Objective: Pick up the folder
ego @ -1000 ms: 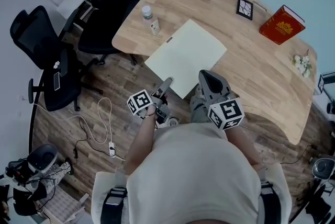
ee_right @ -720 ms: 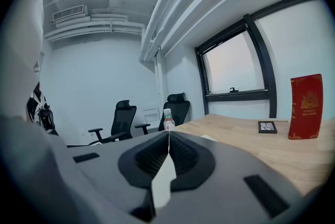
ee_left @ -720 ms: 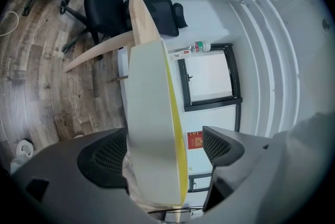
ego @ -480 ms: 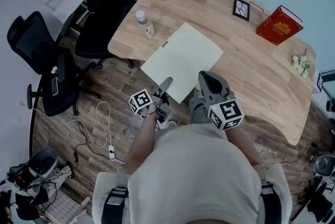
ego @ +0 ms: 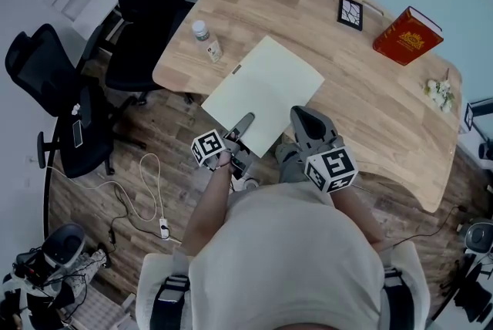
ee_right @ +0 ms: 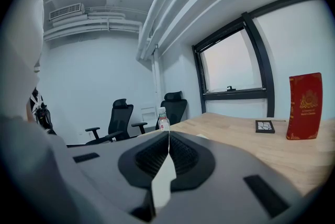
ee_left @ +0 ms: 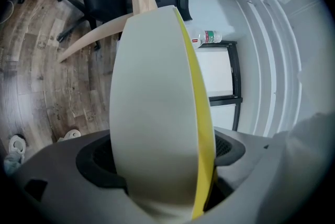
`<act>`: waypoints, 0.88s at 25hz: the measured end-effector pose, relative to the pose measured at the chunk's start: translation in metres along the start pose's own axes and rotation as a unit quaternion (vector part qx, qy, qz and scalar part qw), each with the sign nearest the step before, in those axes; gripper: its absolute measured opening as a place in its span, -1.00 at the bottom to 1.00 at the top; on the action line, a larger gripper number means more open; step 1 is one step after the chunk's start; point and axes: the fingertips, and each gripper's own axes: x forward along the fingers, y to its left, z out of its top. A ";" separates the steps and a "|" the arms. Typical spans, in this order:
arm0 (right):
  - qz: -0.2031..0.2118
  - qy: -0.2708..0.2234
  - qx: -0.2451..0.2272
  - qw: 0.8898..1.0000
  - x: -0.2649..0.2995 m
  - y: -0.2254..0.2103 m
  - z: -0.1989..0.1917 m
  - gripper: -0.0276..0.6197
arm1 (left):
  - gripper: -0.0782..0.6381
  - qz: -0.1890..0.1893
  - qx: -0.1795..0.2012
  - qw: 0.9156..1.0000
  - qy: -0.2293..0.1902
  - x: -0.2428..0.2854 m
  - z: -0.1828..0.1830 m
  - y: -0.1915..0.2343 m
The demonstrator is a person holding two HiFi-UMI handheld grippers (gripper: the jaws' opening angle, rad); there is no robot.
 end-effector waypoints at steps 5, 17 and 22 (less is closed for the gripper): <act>-0.001 -0.001 -0.001 1.000 0.003 -0.004 0.003 -0.86 | 0.45 -0.006 -0.007 1.000 0.003 0.006 0.002 0.001; -0.001 0.001 -0.011 1.000 0.002 0.002 0.005 -0.86 | 0.32 -0.012 -0.009 1.000 0.001 0.004 0.002 0.002; -0.003 0.003 -0.011 1.000 -0.001 0.005 0.002 -0.86 | 0.20 -0.018 -0.012 1.000 -0.005 0.002 0.003 0.001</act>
